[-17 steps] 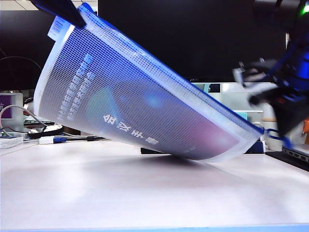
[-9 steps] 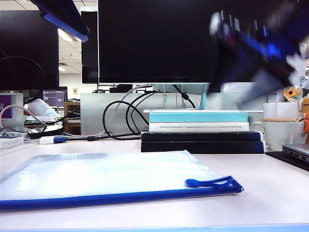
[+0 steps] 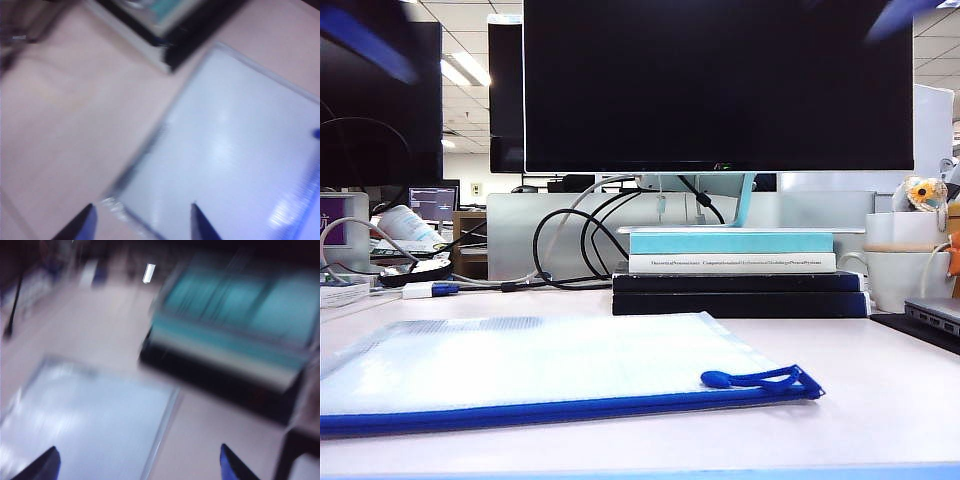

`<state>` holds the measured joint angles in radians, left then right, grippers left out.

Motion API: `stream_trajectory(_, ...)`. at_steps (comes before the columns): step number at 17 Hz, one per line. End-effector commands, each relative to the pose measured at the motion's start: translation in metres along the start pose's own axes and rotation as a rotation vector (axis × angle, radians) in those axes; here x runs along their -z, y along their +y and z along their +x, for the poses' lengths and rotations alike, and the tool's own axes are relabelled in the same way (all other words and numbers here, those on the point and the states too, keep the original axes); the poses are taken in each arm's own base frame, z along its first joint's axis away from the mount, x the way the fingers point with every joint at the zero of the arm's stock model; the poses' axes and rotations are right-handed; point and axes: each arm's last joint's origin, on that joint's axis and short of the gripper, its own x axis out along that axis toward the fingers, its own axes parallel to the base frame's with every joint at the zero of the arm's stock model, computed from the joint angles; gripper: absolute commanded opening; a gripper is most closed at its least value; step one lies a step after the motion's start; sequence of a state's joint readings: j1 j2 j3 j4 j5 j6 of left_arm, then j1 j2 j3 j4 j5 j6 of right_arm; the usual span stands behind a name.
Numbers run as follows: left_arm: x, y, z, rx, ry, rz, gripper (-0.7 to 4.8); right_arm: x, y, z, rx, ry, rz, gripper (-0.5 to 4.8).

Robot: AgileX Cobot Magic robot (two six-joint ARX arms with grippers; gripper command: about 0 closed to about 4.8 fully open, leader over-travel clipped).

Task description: Pick up the transparent plastic file bag with a blue zipper and close its zipper.

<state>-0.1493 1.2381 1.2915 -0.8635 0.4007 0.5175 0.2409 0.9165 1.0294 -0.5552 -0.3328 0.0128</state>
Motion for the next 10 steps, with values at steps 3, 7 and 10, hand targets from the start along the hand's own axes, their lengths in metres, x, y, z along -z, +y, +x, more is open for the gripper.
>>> stream_trajectory(3,0.045,-0.018,-0.042,-0.242,-0.318,0.002,2.05,0.016,-0.015,-0.045,0.231,-0.335,0.013,3.77)
stream_trajectory(7,0.082,-0.042,-0.042,-0.311,-0.485,0.003,2.05,0.055,-0.016,-0.052,0.224,-0.623,0.099,3.5)
stream_trajectory(10,0.119,-0.058,-0.03,-0.396,-0.618,-0.091,1.57,0.102,-0.014,-0.05,0.196,-0.877,0.14,1.2)
